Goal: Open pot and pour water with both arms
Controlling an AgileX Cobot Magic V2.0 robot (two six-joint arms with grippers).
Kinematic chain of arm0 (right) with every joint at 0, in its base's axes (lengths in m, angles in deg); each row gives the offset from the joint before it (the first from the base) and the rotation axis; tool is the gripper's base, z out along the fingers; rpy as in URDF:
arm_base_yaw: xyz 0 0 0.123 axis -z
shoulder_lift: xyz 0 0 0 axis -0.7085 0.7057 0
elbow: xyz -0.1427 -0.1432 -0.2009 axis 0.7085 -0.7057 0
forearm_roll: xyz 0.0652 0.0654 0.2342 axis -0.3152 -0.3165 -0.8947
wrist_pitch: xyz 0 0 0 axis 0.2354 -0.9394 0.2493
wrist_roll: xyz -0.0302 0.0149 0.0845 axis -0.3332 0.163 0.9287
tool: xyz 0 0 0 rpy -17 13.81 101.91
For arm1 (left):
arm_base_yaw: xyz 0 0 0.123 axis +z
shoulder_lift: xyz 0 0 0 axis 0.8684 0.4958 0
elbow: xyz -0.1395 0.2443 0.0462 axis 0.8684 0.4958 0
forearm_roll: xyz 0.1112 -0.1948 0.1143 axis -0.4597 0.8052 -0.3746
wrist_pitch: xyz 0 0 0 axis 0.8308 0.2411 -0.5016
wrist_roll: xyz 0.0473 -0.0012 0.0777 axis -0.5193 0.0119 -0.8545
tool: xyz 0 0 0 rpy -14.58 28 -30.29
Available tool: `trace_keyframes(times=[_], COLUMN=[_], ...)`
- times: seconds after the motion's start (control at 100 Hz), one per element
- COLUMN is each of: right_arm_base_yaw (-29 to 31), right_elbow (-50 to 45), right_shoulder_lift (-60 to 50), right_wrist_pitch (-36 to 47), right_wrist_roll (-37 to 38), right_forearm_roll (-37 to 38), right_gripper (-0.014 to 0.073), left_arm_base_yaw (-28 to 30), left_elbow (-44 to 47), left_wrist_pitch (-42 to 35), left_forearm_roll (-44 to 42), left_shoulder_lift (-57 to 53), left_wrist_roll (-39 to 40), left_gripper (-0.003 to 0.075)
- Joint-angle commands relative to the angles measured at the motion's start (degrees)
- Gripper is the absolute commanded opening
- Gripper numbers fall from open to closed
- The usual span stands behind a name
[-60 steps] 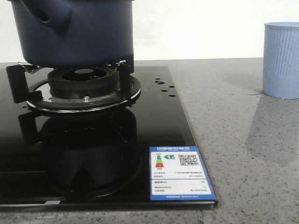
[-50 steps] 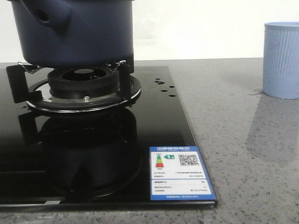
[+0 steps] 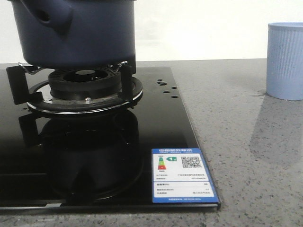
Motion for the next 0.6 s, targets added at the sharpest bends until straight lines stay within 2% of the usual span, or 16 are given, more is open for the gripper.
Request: trace_keyframes(times=[0.0, 0.59], right_arm_base_yaw=[0.37, 0.37], right_elbow=[-0.94, -0.94], right_shoulder_lift=[-0.99, -0.99], right_wrist_pitch=[4.27, 4.37], right_wrist_roll=[-0.26, -0.26], right_forearm_roll=[0.08, 0.08], right_gripper=[-0.0061, -0.0061], left_arm_base_yaw=[0.21, 0.21], left_elbow=[0.85, 0.85], left_wrist_pitch=[-3.85, -5.18], left_forearm_roll=[0.49, 0.49], left_shoulder_lift=[-1.42, -1.42], left_wrist_roll=[0.50, 0.50], left_gripper=[-0.0016, -0.0016])
